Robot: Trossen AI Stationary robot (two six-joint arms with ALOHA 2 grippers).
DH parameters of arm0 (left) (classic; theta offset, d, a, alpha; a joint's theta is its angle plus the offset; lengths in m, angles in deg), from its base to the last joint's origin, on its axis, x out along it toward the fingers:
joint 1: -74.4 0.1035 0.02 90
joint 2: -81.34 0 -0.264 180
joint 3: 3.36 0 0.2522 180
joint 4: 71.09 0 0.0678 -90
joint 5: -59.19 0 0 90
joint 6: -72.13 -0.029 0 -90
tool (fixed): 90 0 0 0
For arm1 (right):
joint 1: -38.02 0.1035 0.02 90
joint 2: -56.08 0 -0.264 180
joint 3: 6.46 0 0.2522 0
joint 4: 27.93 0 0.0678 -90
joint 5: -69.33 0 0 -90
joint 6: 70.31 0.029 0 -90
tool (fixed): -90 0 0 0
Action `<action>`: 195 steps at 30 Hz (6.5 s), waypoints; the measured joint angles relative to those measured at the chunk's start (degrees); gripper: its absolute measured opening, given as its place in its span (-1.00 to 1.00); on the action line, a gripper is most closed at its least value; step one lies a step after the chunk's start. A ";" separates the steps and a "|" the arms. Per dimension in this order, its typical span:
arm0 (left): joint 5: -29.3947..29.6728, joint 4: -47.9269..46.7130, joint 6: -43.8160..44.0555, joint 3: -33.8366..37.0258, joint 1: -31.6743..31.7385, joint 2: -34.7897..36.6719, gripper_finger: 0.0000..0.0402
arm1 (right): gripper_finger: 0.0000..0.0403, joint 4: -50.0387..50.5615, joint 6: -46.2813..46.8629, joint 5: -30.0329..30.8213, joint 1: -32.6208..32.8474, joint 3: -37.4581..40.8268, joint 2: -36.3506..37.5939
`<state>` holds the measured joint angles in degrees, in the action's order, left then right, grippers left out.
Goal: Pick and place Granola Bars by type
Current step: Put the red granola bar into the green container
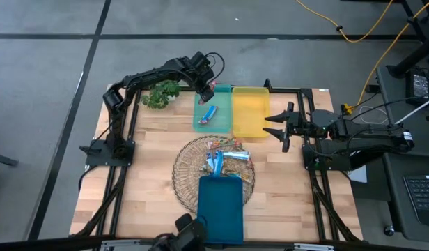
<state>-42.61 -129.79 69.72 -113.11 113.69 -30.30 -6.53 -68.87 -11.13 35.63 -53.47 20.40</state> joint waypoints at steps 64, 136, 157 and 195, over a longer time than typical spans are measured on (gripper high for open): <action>-5.83 -5.76 2.78 -0.83 -25.61 9.21 -0.38 | -0.03 -0.53 -0.04 1.26 0.00 0.00 -3.32; 15.54 4.55 9.80 -0.85 -31.28 -15.56 -0.74 | -0.03 1.01 -0.24 -0.68 -0.02 0.00 -3.32; 14.15 2.79 15.85 -0.72 -32.62 -6.92 -0.85 | -0.03 1.60 -0.34 -0.64 -0.01 0.00 -3.30; 15.11 2.80 9.59 -0.83 -26.33 22.89 -0.86 | -0.03 1.24 -0.20 -0.59 -0.02 0.00 -3.30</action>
<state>-27.50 -126.99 79.31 -113.94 87.36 -7.41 -5.29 -69.07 -11.72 35.61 -53.47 17.10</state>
